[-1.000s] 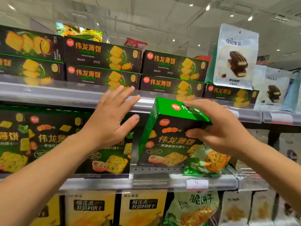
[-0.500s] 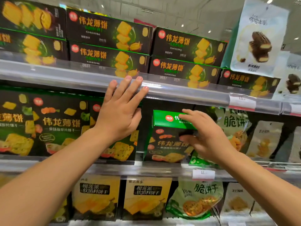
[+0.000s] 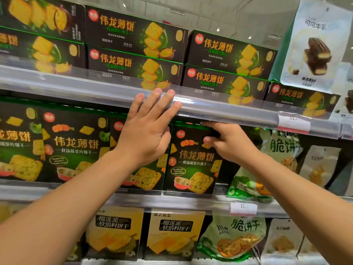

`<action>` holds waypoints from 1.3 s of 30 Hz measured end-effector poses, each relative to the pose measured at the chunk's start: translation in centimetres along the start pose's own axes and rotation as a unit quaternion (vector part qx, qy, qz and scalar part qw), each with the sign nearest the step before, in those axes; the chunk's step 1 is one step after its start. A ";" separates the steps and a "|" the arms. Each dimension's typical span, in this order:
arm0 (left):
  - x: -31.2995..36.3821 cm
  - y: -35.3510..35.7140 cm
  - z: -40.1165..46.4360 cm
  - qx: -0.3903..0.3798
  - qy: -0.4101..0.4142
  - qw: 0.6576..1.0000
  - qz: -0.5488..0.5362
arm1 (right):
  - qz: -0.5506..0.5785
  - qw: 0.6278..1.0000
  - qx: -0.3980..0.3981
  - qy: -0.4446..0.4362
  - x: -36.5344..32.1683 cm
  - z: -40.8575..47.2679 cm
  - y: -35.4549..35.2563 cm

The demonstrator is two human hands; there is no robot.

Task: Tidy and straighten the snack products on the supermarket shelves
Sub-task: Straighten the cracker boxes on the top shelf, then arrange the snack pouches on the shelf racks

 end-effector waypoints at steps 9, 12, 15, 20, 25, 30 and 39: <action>0.2 0.2 0.2 0.032 -0.010 0.999 0.011 | 0.009 1.000 0.002 0.007 -0.2 -0.2 0.3; 0.2 0.2 0.2 0.037 -0.015 0.999 0.010 | -0.003 1.000 0.007 0.007 -0.5 -0.4 0.3; 0.3 0.2 0.2 0.030 -0.017 0.999 0.008 | -0.051 0.999 0.011 0.005 -0.8 -0.6 0.4; 0.2 0.2 0.2 0.016 -0.021 1.000 0.002 | -0.095 0.995 0.007 0.006 -1.4 -1.0 0.5; 0.3 -0.1 0.1 0.025 -0.019 0.999 -0.006 | -0.097 0.995 0.010 -0.023 -2.6 -3.4 -0.9; 0.8 -0.3 0.6 0.071 -0.060 0.996 -0.018 | -0.037 0.997 0.062 -0.016 -0.9 -7.5 -5.6; 8.2 2.7 5.6 -0.002 0.001 1.000 -0.016 | -0.078 0.983 0.160 0.053 9.0 -8.8 -15.6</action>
Point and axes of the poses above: each hand's wrist, its own z-axis towards the middle knuckle, its own y-axis out of the palm, x = y × z, the point moved 9 cm from there along z, towards the middle knuckle, and after that the axes turned 14 degrees about y, right-handed, at the moved point
